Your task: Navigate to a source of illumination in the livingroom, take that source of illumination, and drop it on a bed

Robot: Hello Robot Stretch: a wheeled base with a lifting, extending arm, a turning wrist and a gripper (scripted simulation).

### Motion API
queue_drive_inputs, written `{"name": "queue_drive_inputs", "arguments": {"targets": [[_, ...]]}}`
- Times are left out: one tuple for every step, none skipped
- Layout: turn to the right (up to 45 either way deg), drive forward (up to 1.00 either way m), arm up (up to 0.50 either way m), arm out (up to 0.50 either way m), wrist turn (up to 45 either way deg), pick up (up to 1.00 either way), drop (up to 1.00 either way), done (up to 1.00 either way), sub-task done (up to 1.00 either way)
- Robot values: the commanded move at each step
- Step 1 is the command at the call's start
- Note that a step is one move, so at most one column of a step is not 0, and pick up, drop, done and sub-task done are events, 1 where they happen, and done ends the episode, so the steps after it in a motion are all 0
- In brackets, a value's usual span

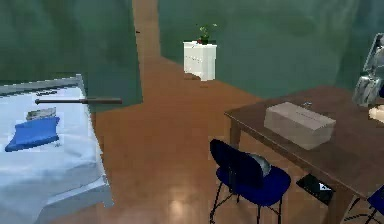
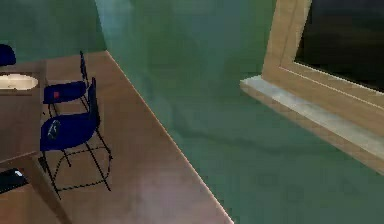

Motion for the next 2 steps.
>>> {"name": "queue_drive_inputs", "arguments": {"targets": [[-18.0, 0.0, 0.0, 0.0, 0.0, 0.0, 0.0, 0.0, 0.0], [-3.0, 0.0, 0.0, 0.0, 0.0, 0.0, 0.0, 0.0, 0.0]]}}
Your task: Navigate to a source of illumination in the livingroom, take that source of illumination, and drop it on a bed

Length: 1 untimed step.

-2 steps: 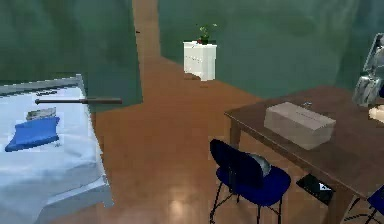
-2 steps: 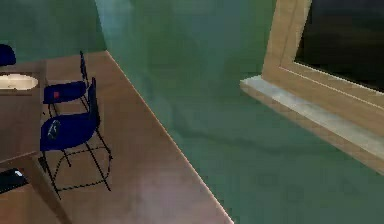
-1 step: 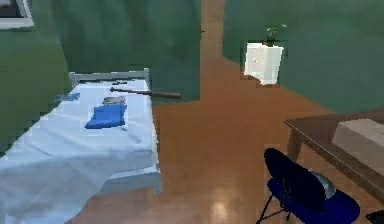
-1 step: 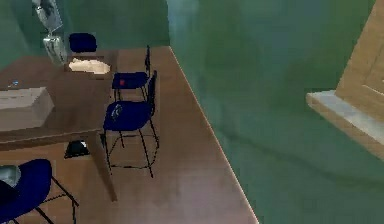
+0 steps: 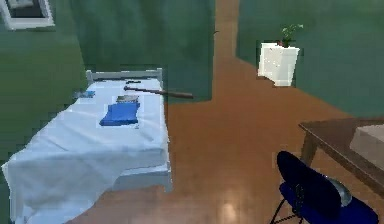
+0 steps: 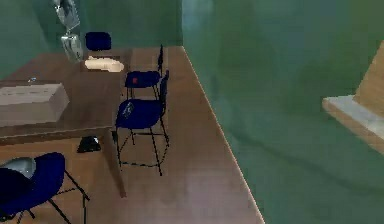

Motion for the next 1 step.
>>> {"name": "queue_drive_inputs", "arguments": {"targets": [[0.0, 0.9, 0.0, 0.0, 0.0, 0.0, 0.0, 0.0, 0.0]]}}
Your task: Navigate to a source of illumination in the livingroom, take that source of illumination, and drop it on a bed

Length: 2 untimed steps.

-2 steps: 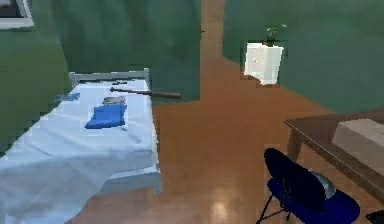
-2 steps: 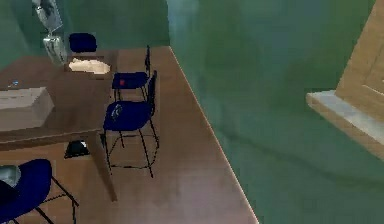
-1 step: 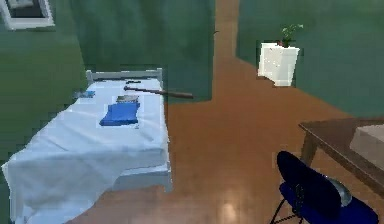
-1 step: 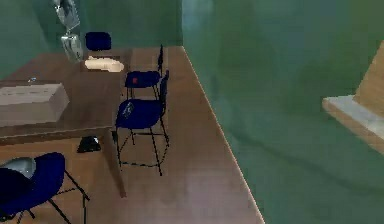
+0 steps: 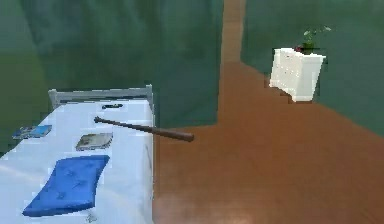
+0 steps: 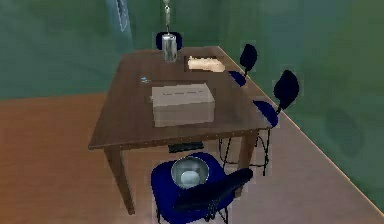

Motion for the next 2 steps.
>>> {"name": "queue_drive_inputs", "arguments": {"targets": [[21.0, 0.0, 0.0, 0.0, 0.0, 0.0, 0.0, 0.0, 0.0], [0.0, 0.55, 0.0, 0.0, 0.0, 0.0, 0.0, 0.0, 0.0]]}}
